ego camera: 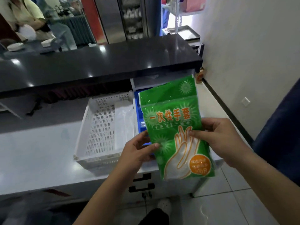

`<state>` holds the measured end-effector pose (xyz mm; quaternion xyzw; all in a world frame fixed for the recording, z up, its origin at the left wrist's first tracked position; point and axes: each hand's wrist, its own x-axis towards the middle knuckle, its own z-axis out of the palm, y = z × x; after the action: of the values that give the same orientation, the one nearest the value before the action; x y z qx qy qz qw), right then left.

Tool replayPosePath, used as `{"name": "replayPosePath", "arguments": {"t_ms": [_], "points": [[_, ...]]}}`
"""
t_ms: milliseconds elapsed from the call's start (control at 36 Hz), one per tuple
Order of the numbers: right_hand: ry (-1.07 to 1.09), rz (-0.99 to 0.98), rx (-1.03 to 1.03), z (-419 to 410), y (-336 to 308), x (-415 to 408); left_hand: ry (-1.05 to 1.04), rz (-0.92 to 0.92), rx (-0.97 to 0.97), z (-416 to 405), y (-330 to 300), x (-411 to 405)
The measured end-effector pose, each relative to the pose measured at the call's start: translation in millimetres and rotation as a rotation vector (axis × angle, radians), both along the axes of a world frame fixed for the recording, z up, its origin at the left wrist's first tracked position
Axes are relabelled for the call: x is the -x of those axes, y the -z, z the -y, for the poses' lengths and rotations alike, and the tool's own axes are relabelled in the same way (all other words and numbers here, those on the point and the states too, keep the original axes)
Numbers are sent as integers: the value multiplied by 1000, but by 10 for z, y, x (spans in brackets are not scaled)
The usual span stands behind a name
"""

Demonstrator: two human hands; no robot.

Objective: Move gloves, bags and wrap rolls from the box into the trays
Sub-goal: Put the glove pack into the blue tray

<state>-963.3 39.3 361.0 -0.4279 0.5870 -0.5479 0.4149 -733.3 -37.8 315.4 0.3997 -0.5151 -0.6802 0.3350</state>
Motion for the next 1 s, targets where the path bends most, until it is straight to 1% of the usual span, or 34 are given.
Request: {"name": "replayPosePath", "arguments": {"t_ms": [83,222,306,389,444,500,694,861,1000], "points": [[40,-181,11,297,-164,183,-39,55,39,360,-33,127],[162,-696,-5,717,-376,507,-56,229,197,1087,-23,120],[232,-1062,-34,883,-457,643,19,446,324,1511,50,202],[277,-1241,-87,992,-472,750,194,651,445,1891,160,437],[303,-1308,-99,1028,-442,784,328,774,515,2132,258,676],[332,-1344,-86,1048,-408,787,417,857,543,2359,350,946],[366,-1437,-87,1041,-337,823,569,1128,593,2900,580,1614],[372,-1412,-62,999,-339,931,646,1201,490,3131,720,1813],[337,-1401,-2,1036,-355,1006,647,1216,472,3168,782,1850]]}}
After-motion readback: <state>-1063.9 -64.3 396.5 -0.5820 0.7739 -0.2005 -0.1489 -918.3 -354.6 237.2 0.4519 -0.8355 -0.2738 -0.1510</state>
